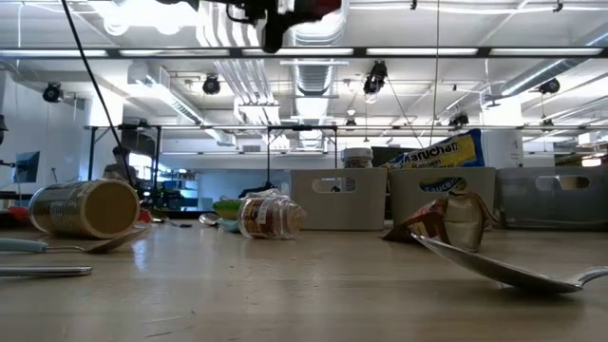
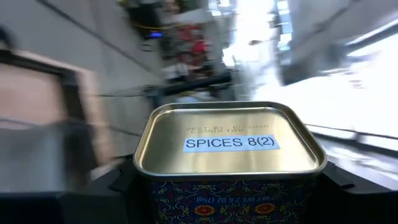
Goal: Pick & Place Food Item
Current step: Put the red seasoning can into the left gray bin
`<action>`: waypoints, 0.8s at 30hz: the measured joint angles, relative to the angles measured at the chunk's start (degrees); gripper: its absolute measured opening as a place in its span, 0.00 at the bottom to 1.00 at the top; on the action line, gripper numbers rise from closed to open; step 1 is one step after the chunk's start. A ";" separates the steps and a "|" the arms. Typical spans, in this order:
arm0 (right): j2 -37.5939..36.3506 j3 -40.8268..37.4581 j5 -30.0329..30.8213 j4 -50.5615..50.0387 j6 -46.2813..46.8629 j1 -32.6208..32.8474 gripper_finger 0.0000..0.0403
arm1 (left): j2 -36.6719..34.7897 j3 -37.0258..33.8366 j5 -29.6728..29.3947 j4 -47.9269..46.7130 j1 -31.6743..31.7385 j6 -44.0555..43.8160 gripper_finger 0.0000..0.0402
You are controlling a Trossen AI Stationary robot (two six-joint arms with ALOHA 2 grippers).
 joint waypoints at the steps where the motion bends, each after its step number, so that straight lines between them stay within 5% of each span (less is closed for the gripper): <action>1: -0.02 0.42 -0.22 0.05 -2.11 0.33 0.45 | -0.03 0.01 0.49 1.61 0.09 -0.63 0.67; 10: 1.59 1.11 17.02 6.08 -17.56 2.14 0.45 | 0.23 0.00 1.65 6.26 0.19 -4.13 0.67; 24: 4.51 1.37 21.51 9.63 -19.92 6.69 0.45 | 0.17 -0.02 2.75 6.19 0.21 -4.03 0.67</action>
